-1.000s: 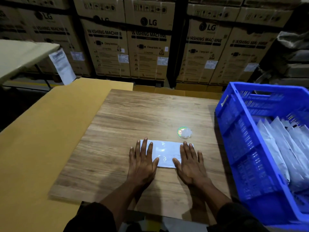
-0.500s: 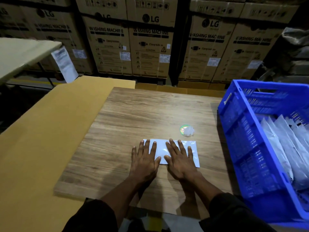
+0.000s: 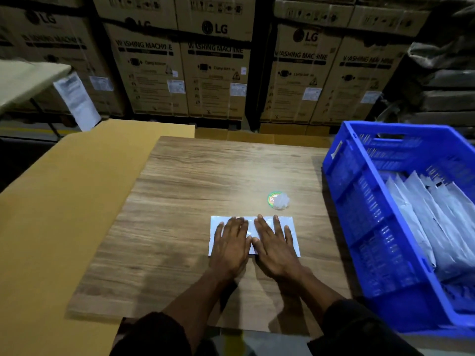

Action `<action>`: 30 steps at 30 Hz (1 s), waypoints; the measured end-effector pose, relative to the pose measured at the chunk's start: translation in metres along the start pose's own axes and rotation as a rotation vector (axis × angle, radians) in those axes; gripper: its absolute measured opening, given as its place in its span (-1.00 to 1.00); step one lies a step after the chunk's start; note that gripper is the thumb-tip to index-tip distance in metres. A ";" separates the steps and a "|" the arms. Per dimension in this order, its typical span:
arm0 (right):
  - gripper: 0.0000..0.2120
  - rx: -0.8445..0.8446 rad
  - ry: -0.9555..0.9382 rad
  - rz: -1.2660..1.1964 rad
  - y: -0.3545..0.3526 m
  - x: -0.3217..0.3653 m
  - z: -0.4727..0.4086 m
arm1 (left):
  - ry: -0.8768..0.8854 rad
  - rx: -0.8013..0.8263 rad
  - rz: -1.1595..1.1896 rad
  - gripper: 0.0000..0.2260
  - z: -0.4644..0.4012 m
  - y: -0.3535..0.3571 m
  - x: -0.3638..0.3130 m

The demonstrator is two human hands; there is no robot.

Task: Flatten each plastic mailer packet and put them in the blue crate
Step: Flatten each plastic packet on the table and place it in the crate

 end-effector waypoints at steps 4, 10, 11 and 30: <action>-0.28 -0.049 0.107 0.101 -0.011 -0.034 0.012 | -0.027 -0.037 -0.030 -0.58 0.009 -0.007 0.006; -0.33 0.003 0.133 0.126 -0.013 -0.053 0.019 | -0.105 0.089 -0.042 -0.45 0.011 -0.009 0.018; -0.32 0.011 0.134 0.121 -0.013 -0.051 0.019 | -0.094 0.088 -0.042 -0.46 0.011 -0.008 0.018; -0.22 0.142 -0.026 0.164 -0.015 -0.029 0.014 | -0.069 0.198 -0.043 -0.44 0.014 -0.012 0.030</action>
Point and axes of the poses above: each hand's wrist, its own z-axis away from the middle knuckle, its own y-axis out of the palm, x = y × z, the point moved 7 cm from there along -z, towards the middle knuckle, and after that the axes turned 9 degrees about -z, right-handed, at the moved point
